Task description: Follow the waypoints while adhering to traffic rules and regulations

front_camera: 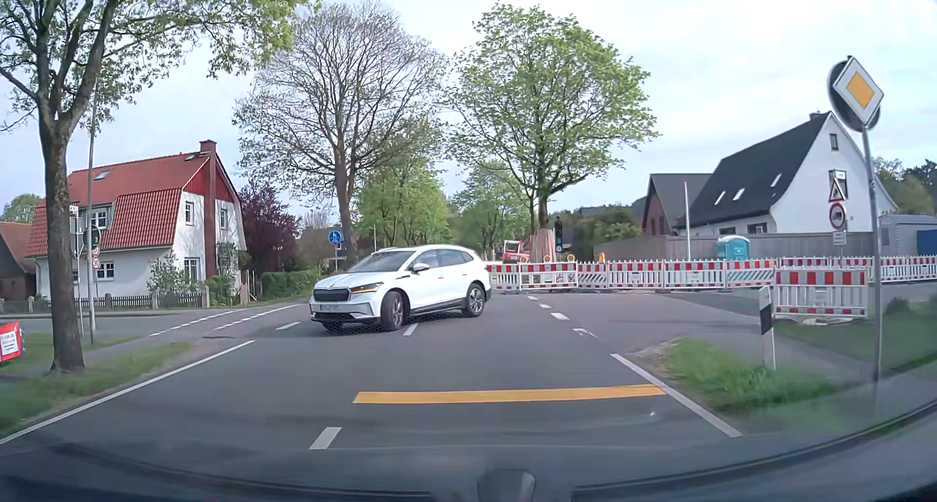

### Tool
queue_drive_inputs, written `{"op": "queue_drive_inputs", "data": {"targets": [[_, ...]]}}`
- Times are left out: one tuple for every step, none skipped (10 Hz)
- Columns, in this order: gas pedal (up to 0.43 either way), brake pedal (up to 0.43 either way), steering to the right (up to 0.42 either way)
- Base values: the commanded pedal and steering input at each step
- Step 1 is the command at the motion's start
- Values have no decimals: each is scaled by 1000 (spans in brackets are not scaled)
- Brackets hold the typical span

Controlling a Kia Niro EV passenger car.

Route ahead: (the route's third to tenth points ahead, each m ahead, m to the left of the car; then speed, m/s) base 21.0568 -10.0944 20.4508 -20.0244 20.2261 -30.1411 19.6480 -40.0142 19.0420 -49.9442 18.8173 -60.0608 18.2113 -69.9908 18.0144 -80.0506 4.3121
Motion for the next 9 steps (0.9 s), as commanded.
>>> {"op": "queue_drive_inputs", "data": {"targets": [[0, 73, 17], [0, 128, 18], [0, 140, 19], [0, 134, 21], [0, 134, 25], [0, 134, 31], [0, 134, 37], [0, 134, 40], [0, 128, 44]]}}
